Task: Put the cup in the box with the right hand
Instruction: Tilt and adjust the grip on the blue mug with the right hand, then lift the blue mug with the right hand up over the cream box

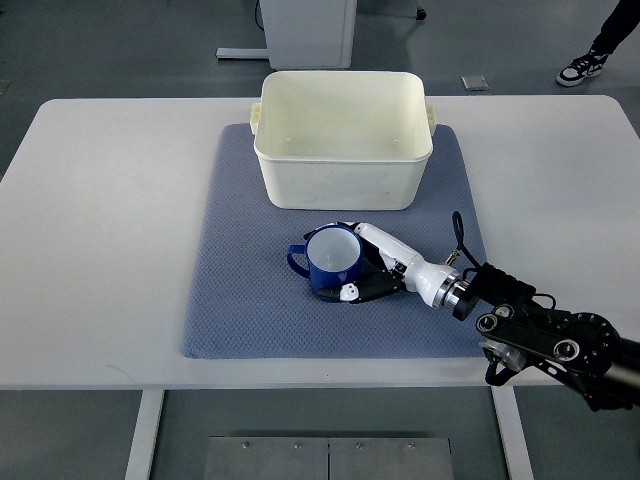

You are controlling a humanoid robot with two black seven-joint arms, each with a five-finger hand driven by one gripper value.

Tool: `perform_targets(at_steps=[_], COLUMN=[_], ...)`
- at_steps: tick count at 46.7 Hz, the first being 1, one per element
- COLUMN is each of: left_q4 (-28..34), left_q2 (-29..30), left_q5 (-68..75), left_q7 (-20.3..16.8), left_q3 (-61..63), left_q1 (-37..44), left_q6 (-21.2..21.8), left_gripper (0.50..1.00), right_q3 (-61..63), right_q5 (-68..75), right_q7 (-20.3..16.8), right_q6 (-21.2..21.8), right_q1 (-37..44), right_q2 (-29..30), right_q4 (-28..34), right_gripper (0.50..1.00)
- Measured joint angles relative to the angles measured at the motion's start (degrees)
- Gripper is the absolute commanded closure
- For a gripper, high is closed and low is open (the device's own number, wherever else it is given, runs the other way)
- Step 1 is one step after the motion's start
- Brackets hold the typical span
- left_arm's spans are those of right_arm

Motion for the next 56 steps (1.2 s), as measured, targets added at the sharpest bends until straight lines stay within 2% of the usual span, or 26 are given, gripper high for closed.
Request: perform_targets(at_steps=[5, 8, 14, 24, 30, 37, 46, 51, 56], left_q4=[0.0, 0.0, 0.0, 0.0, 0.0, 0.0, 0.0, 0.0, 0.0], left_q2=[0.0, 0.0, 0.0, 0.0, 0.0, 0.0, 0.0, 0.0, 0.0], left_q5=[0.0, 0.0, 0.0, 0.0, 0.0, 0.0, 0.0, 0.0, 0.0], left_q7=[0.0, 0.0, 0.0, 0.0, 0.0, 0.0, 0.0, 0.0, 0.0], left_q3=[0.0, 0.0, 0.0, 0.0, 0.0, 0.0, 0.0, 0.0, 0.0], left_q1=[0.0, 0.0, 0.0, 0.0, 0.0, 0.0, 0.0, 0.0, 0.0], left_q6=[0.0, 0.0, 0.0, 0.0, 0.0, 0.0, 0.0, 0.0, 0.0], left_gripper=[0.500, 0.500, 0.500, 0.500, 0.500, 0.500, 0.500, 0.500, 0.500], right_q3=[-0.2, -0.2, -0.2, -0.2, -0.3, -0.1, 2.9, 7.7, 10.6], right_q5=[0.0, 0.1, 0.1, 0.1, 0.0, 0.0, 0.2, 0.9, 1.0], right_q7=[-0.9, -0.6, 0.5, 1.8, 1.6, 1.0, -2.0, -5.1, -8.4], right_q6=[-1.3, -2.9, -3.2, -3.0, -3.0, -2.9, -1.2, 1.4, 2.1], right_q1=[0.2, 0.2, 0.6, 1.8, 3.6, 7.0, 12.8, 14.2, 15.5], right_q2=[0.5, 0.5, -0.7, -7.6, -13.2, -19.0, -23.0, -23.3, -22.8], right_q4=[0.0, 0.3, 1.5, 9.3, 15.9, 20.5, 21.8, 21.4, 20.4], right_gripper=[1.000, 1.000, 1.000, 1.000, 1.000, 1.000, 1.000, 1.000, 1.000])
